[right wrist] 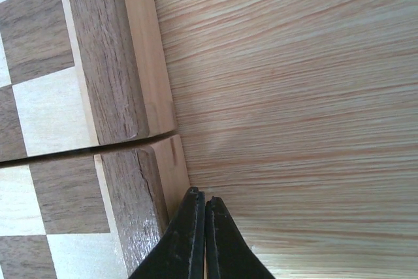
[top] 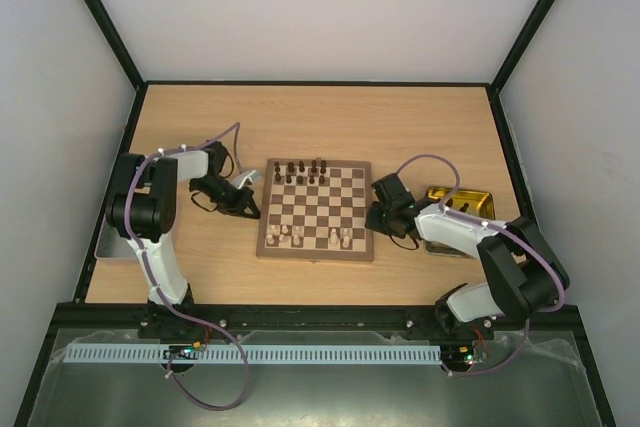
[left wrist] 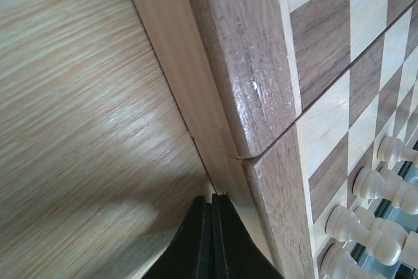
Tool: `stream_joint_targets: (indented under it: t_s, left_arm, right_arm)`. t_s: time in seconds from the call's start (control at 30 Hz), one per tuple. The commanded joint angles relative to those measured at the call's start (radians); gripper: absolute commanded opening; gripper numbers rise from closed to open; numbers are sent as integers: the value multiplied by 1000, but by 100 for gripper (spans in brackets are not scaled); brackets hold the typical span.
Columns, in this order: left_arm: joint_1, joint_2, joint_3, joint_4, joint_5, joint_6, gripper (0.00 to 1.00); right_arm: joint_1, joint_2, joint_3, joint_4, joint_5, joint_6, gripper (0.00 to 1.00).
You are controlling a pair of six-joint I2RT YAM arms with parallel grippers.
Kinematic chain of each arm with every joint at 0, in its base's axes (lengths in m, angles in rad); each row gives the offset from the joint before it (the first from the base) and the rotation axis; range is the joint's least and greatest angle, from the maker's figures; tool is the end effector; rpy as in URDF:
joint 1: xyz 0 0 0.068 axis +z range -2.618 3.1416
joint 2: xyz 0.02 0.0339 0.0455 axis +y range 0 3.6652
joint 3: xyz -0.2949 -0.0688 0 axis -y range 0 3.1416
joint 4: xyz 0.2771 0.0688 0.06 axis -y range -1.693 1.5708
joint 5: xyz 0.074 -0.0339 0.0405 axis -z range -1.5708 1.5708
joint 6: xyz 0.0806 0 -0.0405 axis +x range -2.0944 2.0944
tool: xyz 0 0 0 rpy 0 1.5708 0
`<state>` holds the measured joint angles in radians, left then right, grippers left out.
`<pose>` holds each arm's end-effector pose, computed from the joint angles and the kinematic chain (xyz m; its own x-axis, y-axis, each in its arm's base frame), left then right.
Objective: Set up the chess pieces on the board
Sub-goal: Move the chessboard to the center of the board.
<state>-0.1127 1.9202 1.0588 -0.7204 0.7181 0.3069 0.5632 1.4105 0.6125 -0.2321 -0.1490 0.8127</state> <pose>0.3373 -0.0915 0.0847 -0.9238 0.3335 -0.1883 0.3740 0.6801 -0.6305 0.2375 0.1641 0.1163 -0.9287 0.2629 -0.2615 0.1190 0.8792 0.4613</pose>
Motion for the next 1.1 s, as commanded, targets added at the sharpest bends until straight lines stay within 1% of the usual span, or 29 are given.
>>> stream_joint_targets:
  t_s: [0.0,0.17,0.33,0.53,0.6,0.7,0.8,0.83,0.9,1.0,1.07]
  left_arm:
    - [-42,16,-14,14,-23,13,2]
    - [-49,40,-4,-4,-26,28,2]
    - [-51,58,4,-19,-10,44,2]
    - [-51,71,7,-28,2,53,2]
    - [-51,76,9,-28,-3,55,2]
    - [-43,80,0,8,-50,37,2]
    - [-9,92,7,26,-74,19,2]
    - [3,94,14,25,-79,17,3]
    - [22,85,26,26,-94,17,9]
    - [36,32,30,48,-131,15,15]
    - [44,-13,30,62,-152,15,22]
  right_arm:
    - [0,11,52,-43,41,-25,2]
    - [-29,22,94,-72,55,-51,2]
    - [-68,89,160,-88,40,-94,2]
    - [-77,141,210,-93,29,-110,2]
    - [-80,143,210,-96,36,-110,2]
    - [-88,122,201,-104,57,-106,2]
    - [-96,86,192,-119,76,-104,3]
    - [-98,71,190,-127,87,-104,4]
    - [-103,32,189,-148,114,-105,5]
    - [-115,-22,184,-170,124,-107,8]
    - [-120,-43,176,-181,109,-107,10]
